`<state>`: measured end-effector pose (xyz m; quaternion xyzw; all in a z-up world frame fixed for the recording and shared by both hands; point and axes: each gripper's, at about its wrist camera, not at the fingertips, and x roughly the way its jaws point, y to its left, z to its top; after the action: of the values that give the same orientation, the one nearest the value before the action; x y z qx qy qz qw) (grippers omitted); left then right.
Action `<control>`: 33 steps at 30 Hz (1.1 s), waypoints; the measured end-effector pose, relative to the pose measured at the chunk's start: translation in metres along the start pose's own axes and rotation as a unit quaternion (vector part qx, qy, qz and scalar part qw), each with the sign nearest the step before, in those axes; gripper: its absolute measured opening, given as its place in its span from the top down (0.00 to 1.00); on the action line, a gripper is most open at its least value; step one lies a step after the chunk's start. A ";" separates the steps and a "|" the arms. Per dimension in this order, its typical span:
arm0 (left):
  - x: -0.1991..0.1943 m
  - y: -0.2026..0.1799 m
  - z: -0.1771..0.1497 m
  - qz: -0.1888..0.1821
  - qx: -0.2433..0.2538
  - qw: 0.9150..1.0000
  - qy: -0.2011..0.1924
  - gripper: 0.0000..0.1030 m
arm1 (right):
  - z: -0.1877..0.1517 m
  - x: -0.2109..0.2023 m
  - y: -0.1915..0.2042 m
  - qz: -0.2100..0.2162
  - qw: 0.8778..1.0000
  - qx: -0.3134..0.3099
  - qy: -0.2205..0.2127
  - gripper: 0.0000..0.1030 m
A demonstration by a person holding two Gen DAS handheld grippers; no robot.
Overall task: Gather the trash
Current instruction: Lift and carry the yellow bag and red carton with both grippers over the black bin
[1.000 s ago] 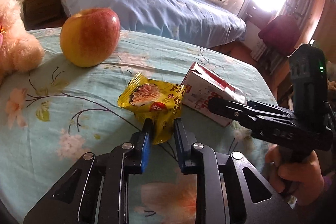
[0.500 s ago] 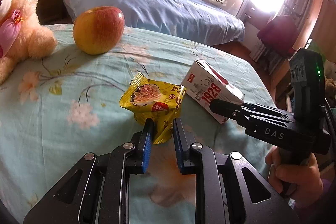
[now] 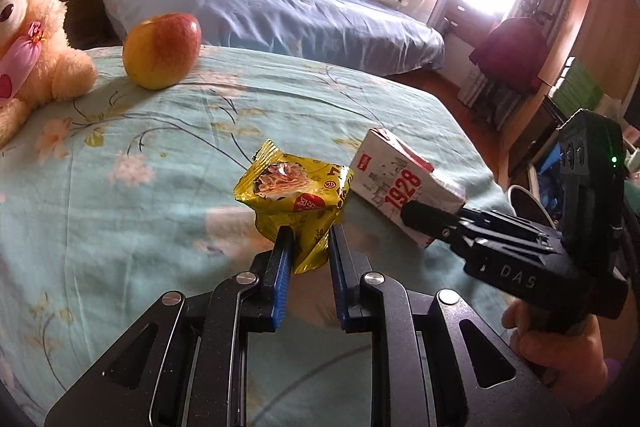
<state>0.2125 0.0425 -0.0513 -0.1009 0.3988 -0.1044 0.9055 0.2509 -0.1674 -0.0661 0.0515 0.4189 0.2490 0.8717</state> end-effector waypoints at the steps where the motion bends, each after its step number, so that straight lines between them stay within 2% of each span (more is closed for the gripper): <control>1: -0.001 0.000 -0.002 -0.001 -0.001 1.000 0.000 0.84 | -0.002 -0.001 0.002 -0.001 1.000 -0.004 0.001 0.66; 7: -0.010 0.000 -0.013 0.000 -0.007 1.000 0.002 0.84 | -0.001 0.005 0.008 -0.010 1.000 -0.018 0.008 0.62; 9: -0.011 0.001 -0.014 0.002 -0.007 1.000 0.002 0.84 | 0.001 0.009 0.009 -0.012 1.000 -0.020 0.011 0.53; 12: -0.015 0.000 -0.016 0.002 -0.010 1.000 0.001 0.84 | 0.003 0.013 0.009 -0.015 1.000 -0.020 0.010 0.53; 14: -0.015 -0.001 -0.015 0.002 -0.009 1.000 0.000 0.84 | 0.003 0.016 0.008 -0.019 1.000 -0.016 0.013 0.56; 15: -0.016 -0.003 -0.015 0.002 -0.007 1.000 -0.001 0.84 | 0.003 0.015 0.009 -0.020 1.000 -0.015 0.013 0.66; 17: -0.018 -0.007 -0.017 0.002 -0.004 1.000 -0.002 0.84 | 0.001 0.012 0.011 -0.022 1.000 -0.015 0.009 0.68; 33: -0.018 -0.043 -0.022 0.007 0.036 0.999 -0.002 0.84 | -0.021 -0.044 -0.003 -0.033 0.998 0.025 -0.051 0.69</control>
<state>0.1796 0.0045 -0.0418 -0.0653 0.3937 -0.1121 0.9100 0.2128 -0.1937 -0.0498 0.0720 0.3814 0.2062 0.8982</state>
